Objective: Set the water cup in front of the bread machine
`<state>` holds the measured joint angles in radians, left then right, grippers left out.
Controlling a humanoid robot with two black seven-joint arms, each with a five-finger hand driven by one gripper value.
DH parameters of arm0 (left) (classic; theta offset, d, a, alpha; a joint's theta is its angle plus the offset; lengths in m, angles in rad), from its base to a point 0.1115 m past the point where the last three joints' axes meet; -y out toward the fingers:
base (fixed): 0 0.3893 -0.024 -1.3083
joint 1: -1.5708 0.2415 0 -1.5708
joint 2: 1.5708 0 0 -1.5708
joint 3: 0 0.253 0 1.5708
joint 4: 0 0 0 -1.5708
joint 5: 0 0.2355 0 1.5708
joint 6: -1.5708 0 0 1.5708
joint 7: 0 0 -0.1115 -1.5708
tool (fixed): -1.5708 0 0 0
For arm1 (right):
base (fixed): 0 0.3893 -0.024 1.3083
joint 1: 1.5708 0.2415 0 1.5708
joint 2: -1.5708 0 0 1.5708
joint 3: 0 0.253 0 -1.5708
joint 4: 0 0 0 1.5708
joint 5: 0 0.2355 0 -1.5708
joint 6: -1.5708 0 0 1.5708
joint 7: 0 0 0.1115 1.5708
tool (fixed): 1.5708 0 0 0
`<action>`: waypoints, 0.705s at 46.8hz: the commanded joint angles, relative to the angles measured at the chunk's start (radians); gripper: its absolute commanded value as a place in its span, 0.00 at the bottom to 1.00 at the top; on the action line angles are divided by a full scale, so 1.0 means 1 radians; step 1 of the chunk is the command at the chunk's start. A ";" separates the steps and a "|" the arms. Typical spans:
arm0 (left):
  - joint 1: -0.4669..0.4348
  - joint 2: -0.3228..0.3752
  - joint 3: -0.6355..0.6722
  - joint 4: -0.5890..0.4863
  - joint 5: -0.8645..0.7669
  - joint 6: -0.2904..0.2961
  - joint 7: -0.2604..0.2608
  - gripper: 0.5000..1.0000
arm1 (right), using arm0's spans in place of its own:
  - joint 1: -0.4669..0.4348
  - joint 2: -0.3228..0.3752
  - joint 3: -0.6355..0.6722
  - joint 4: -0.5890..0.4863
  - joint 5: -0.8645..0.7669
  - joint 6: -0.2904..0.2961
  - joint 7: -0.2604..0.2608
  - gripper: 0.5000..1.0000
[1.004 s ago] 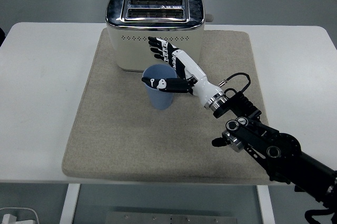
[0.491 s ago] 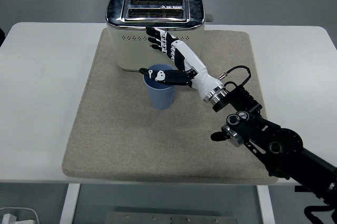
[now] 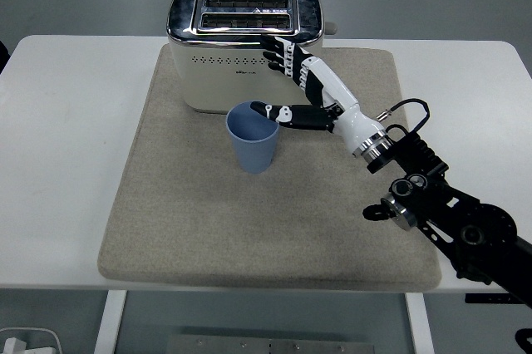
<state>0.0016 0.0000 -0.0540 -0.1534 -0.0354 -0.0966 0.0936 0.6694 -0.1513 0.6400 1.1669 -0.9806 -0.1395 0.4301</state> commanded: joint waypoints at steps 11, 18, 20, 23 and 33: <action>0.000 0.000 -0.001 0.000 0.000 0.000 0.000 1.00 | -0.062 -0.105 0.110 0.043 0.036 0.060 0.013 0.85; 0.000 0.000 0.000 0.000 0.000 0.000 0.000 1.00 | -0.057 -0.103 0.162 0.010 0.054 0.078 0.001 0.85; 0.000 0.000 0.000 0.000 0.000 0.000 0.000 1.00 | -0.050 -0.106 0.161 -0.004 0.082 0.087 -0.002 0.85; 0.000 0.000 0.000 0.000 0.000 0.000 0.000 1.00 | -0.033 -0.108 0.161 -0.024 0.117 0.109 -0.027 0.85; 0.000 0.000 -0.001 0.000 0.000 0.000 0.000 1.00 | 0.099 -0.111 0.159 -0.151 0.293 0.170 -0.234 0.84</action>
<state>0.0015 0.0000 -0.0538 -0.1534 -0.0353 -0.0965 0.0937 0.7277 -0.2625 0.8014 1.0522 -0.7680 0.0101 0.2632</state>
